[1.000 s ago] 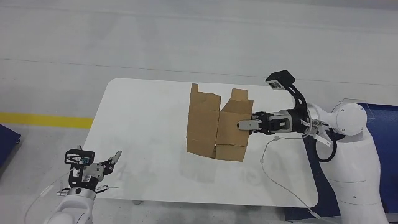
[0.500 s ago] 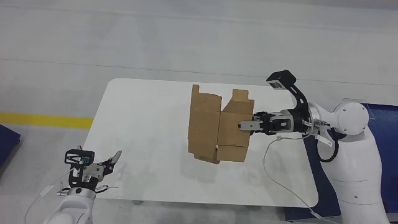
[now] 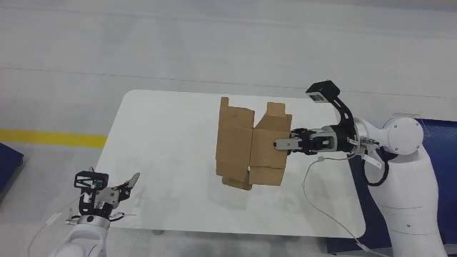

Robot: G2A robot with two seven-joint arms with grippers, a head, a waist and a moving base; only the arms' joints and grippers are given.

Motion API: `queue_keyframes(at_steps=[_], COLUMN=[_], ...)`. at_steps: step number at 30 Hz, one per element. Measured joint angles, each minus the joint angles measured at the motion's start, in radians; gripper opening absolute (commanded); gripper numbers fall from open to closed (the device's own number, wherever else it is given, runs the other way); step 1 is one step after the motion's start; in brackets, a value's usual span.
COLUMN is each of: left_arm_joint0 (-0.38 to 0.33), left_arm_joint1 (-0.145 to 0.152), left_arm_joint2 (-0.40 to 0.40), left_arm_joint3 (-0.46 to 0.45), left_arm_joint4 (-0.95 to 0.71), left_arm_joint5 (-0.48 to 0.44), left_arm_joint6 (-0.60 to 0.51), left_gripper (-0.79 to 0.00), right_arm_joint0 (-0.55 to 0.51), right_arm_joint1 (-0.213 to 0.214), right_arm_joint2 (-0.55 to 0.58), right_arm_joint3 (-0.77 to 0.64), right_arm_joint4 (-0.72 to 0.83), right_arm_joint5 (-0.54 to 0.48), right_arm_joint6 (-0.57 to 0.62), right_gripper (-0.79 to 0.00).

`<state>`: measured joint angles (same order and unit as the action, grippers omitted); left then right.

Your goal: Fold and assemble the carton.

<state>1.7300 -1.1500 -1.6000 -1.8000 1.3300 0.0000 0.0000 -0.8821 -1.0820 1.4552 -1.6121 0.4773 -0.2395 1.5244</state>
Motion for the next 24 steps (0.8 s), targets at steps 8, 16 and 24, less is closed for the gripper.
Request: queue_keyframes(at_steps=[8,16,24], left_arm_joint0=[0.0,0.0,0.0], left_arm_joint1=[0.0,0.0,0.0], left_arm_joint2=[0.0,0.0,0.0], left_arm_joint3=[0.0,0.0,0.0], left_arm_joint4=[0.0,0.0,0.0], left_arm_joint5=[0.0,0.0,0.0], left_arm_joint6=[0.0,0.0,0.0], left_gripper=[0.0,0.0,0.0], right_arm_joint0=[-0.055,-0.102,-0.1], right_arm_joint1=[-0.006,-0.042,-0.107], right_arm_joint2=[-0.014,-0.099,-0.301], right_arm_joint3=[-0.002,0.092,0.175], right_arm_joint4=[0.138,0.835,1.449], right_arm_joint5=[-0.04,0.199,0.582], right_arm_joint6=[-0.057,0.013,-0.053], right_gripper=[-0.785,-0.785,-0.785])
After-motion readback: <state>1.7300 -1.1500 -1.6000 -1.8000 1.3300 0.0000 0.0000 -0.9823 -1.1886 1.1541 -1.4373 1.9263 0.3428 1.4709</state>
